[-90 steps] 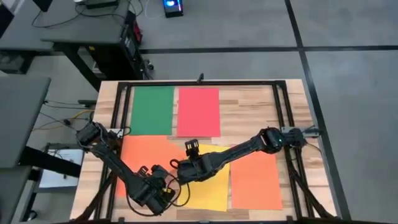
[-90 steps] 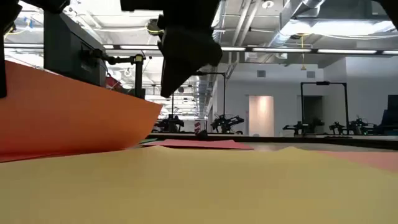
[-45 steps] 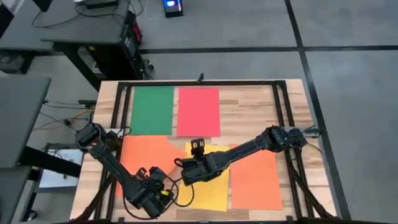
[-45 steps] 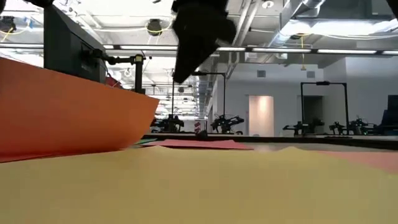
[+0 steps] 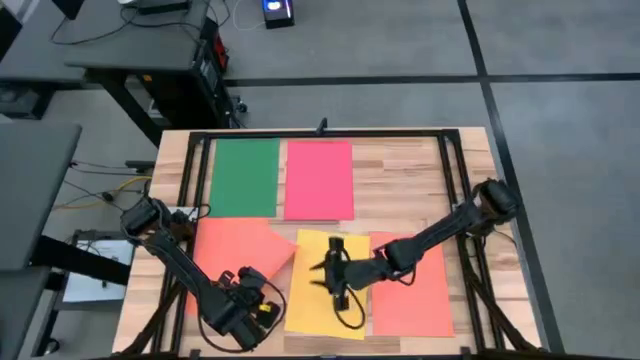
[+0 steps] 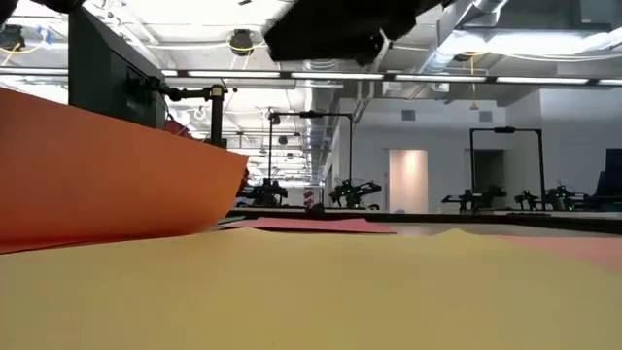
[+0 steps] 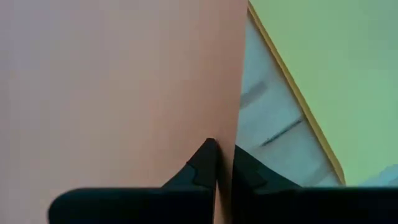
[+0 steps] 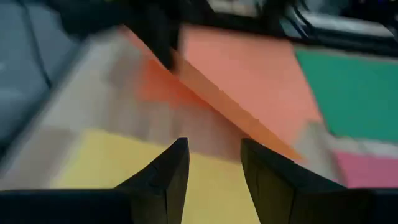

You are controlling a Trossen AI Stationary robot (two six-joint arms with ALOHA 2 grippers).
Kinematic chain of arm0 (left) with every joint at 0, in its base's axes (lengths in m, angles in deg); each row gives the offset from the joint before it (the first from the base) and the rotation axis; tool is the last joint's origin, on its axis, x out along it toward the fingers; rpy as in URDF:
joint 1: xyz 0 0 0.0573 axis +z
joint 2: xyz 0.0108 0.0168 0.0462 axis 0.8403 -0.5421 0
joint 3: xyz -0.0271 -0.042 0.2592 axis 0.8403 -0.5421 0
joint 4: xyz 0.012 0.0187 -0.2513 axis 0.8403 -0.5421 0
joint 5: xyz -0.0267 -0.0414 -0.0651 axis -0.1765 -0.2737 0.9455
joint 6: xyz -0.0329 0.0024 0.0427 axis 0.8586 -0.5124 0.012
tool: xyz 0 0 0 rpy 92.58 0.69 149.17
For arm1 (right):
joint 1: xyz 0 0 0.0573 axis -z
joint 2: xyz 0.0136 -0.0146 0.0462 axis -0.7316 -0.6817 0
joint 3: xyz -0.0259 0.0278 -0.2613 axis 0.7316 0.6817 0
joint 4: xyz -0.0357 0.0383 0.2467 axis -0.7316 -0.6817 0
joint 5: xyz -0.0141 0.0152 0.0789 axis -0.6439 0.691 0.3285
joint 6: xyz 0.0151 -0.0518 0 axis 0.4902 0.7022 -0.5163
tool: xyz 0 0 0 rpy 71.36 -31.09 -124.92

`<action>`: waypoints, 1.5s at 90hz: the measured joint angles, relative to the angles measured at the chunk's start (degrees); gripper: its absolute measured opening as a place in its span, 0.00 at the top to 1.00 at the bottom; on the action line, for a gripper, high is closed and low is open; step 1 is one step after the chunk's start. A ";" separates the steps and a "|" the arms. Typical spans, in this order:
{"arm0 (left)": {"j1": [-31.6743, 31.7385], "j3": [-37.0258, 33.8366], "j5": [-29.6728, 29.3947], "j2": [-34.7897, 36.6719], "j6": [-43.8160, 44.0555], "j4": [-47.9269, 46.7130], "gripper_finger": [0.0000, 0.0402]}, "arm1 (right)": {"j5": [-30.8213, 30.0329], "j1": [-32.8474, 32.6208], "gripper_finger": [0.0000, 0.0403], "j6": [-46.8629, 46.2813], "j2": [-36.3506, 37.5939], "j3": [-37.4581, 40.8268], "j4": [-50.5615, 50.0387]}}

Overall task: Organize paper
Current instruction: Stack the orange paper on top of the orange paper

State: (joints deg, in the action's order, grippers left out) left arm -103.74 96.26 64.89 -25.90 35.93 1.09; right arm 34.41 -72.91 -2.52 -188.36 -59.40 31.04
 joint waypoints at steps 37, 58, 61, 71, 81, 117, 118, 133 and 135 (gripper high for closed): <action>1.46 0.46 1.19 0.04 5.44 -1.84 1.00 | 6.22 5.70 0.67 -29.13 -12.84 -6.70 4.40; 1.37 0.46 -3.90 0.04 3.20 -2.07 1.00 | 6.93 7.84 0.62 -42.27 -12.58 -7.29 11.35; 1.25 0.46 -5.01 0.04 2.42 -2.01 1.00 | 7.53 8.25 0.61 -44.10 -12.61 -7.28 12.09; 1.18 0.46 -6.89 0.04 -0.27 -1.79 1.00 | 7.86 9.59 0.58 -50.45 -12.58 -7.30 12.07; 1.18 0.46 -7.36 0.04 -2.61 -1.90 1.00 | 8.17 10.75 0.55 -55.44 -12.63 -7.30 10.64; 1.18 0.46 -8.58 0.04 -6.27 -1.86 1.00 | 10.62 12.58 0.51 -66.03 -12.63 -7.30 7.90; 1.18 0.46 -8.58 0.04 -6.35 -1.85 1.00 | 10.62 12.58 0.51 -66.13 -12.63 -7.30 7.77; 1.18 0.46 -8.86 0.02 -7.18 -1.05 1.00 | 10.66 12.88 0.51 -67.69 -12.63 -7.30 7.61; 1.18 0.46 -8.94 0.02 -7.39 -0.71 1.00 | 10.66 13.01 0.51 -67.72 -12.63 -7.30 7.61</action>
State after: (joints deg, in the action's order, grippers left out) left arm -102.56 96.72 55.96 -25.87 28.54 0.38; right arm 45.07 -59.90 -70.24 -200.99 -66.70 38.65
